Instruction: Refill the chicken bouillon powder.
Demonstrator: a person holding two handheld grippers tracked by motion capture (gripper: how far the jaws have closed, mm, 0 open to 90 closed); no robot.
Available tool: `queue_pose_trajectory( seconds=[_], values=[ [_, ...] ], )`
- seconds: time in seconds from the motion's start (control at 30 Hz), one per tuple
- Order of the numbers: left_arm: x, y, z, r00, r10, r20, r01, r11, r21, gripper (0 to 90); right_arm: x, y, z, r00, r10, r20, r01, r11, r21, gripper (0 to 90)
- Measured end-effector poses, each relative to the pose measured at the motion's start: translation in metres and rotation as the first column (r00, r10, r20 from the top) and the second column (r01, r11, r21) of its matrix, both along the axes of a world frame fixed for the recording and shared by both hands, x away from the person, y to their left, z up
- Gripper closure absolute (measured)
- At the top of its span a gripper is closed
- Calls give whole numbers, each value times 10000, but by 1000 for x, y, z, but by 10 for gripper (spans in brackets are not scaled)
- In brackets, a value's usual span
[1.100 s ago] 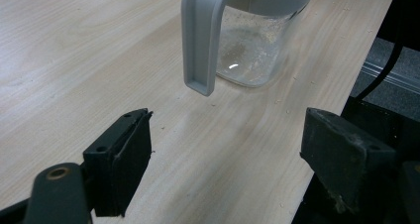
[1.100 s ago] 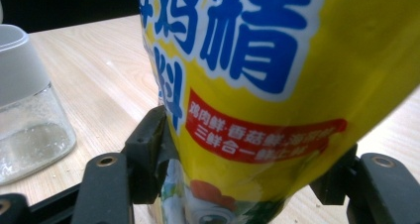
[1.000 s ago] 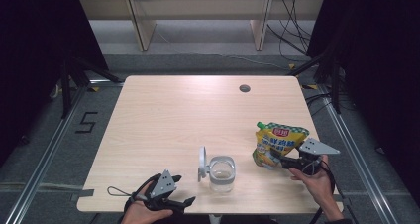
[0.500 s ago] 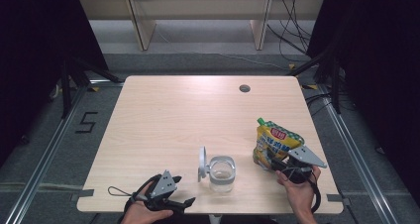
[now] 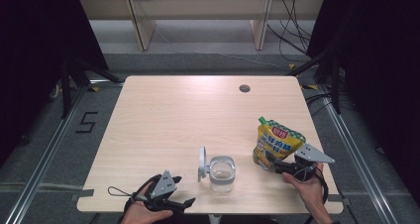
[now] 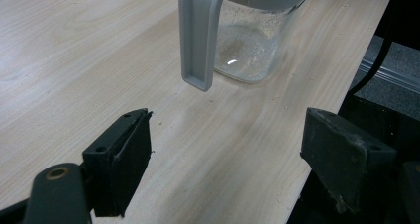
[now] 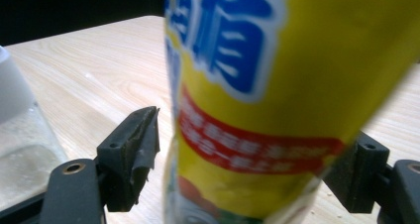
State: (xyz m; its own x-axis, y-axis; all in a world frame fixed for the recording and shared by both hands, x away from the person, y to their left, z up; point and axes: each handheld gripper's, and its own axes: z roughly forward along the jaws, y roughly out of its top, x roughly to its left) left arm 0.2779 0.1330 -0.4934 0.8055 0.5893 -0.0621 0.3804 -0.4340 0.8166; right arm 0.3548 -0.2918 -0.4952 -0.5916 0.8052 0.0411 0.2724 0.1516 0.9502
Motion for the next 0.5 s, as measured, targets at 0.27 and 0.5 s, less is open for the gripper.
queue_pose_trajectory(
  seconds=[0.27,0.5],
  values=[
    [1,0,-1,10000,-56,10,55,9995,296,190,13,3,-9,9912,835,1031,-842,9964,21,222],
    [0,-2,-1,9999,-111,-55,112,9999,128,190,12,7,-13,9973,499,547,-525,9975,472,277]
  ],
)
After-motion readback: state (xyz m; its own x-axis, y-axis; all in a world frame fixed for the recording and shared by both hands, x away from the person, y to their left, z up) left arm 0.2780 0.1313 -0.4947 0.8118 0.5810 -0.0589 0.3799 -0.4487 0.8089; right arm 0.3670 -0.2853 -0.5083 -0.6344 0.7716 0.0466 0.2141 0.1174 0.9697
